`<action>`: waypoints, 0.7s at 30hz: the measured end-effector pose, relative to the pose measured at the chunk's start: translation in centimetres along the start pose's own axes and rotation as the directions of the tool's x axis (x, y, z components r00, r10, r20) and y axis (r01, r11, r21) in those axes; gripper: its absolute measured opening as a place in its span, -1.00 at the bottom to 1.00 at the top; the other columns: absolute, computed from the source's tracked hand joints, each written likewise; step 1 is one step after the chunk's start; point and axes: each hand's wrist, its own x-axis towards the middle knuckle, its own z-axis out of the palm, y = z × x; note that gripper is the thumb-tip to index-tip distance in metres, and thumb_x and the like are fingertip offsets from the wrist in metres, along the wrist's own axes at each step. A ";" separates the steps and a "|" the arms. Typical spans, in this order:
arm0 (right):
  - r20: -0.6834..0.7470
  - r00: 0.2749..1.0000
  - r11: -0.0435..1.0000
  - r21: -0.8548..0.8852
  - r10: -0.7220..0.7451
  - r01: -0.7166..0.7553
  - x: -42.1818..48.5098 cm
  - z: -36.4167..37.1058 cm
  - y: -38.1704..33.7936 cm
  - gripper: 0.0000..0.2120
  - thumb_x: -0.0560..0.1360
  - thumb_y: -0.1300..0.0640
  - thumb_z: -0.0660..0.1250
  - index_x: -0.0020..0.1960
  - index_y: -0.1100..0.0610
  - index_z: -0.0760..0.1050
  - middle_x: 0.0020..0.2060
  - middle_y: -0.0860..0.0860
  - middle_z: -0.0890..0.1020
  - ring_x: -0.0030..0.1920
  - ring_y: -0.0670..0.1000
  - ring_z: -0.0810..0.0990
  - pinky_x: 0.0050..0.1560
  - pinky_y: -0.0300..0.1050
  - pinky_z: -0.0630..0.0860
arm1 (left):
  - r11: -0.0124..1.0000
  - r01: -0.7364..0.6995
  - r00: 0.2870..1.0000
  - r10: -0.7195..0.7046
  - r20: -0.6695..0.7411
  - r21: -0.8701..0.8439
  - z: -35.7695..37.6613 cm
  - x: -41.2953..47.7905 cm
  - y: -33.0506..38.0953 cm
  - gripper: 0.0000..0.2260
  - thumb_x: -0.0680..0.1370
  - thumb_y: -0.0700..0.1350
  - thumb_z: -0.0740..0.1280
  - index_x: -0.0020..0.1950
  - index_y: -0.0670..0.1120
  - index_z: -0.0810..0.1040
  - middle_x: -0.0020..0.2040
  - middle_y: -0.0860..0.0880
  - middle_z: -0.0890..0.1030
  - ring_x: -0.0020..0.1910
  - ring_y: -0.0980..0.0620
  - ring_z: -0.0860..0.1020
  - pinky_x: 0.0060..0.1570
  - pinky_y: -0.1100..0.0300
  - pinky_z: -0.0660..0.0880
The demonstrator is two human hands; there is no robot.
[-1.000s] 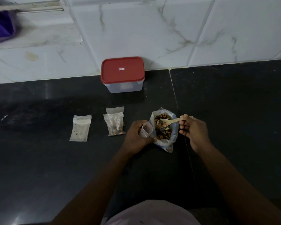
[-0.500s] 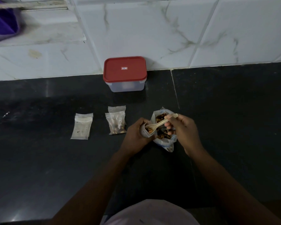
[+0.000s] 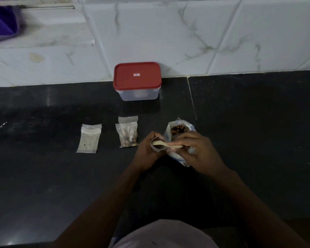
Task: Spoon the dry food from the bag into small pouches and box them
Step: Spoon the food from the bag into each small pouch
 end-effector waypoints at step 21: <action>0.028 0.985 0.878 -0.458 0.172 -0.140 3.5 -1.8 3.6 -0.86 0.69 0.04 0.13 0.12 0.03 0.43 -0.02 -0.06 0.51 -0.04 -0.06 0.49 -0.07 -0.07 0.50 | 0.940 0.195 0.974 -0.220 0.059 0.281 -0.4 -0.7 -0.7 -0.61 0.42 0.09 0.58 0.16 0.06 0.55 0.05 0.12 0.65 0.03 0.21 0.62 0.04 0.14 0.62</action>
